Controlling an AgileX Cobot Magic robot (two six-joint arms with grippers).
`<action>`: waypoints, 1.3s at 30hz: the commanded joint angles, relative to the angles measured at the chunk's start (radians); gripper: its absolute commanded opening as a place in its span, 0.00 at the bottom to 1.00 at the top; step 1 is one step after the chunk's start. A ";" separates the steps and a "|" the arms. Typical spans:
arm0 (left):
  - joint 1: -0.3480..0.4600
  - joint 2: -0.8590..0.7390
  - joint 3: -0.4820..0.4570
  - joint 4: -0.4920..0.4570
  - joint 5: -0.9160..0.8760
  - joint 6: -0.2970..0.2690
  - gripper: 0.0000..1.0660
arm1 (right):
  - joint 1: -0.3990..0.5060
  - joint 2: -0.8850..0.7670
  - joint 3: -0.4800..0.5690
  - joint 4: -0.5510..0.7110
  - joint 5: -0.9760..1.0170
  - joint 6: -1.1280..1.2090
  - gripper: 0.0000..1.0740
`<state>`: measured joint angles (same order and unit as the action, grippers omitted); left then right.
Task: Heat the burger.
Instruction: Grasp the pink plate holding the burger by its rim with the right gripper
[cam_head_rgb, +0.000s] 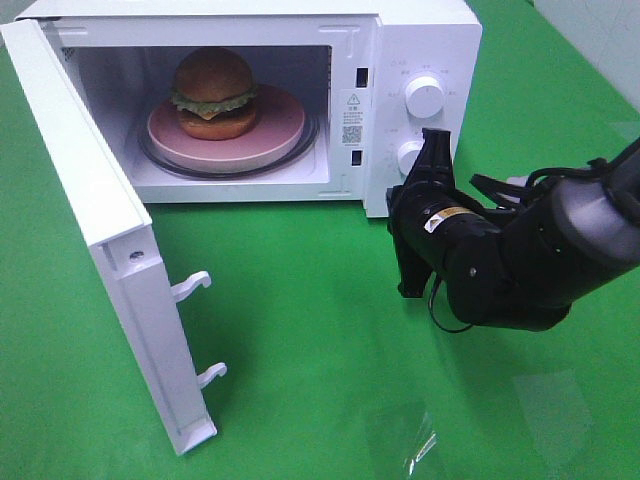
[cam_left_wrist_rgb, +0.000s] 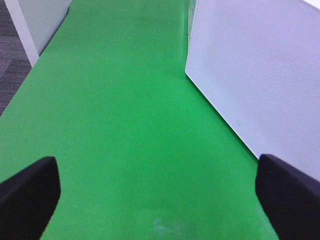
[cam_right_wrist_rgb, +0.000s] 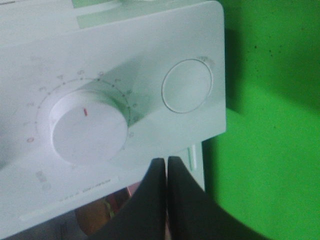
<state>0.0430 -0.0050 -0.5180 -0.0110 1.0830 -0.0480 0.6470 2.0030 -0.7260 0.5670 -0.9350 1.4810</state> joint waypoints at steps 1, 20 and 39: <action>0.002 -0.005 0.000 -0.002 -0.012 -0.005 0.92 | -0.001 -0.073 0.040 -0.103 0.058 -0.059 0.01; 0.002 -0.005 0.000 -0.002 -0.012 -0.005 0.92 | -0.006 -0.306 0.024 -0.279 0.606 -0.624 0.04; 0.002 -0.005 0.000 -0.001 -0.012 -0.005 0.92 | -0.006 -0.327 -0.260 -0.285 1.257 -1.437 0.08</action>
<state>0.0430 -0.0050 -0.5180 -0.0100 1.0830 -0.0480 0.6460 1.6840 -0.9700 0.2900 0.2750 0.1320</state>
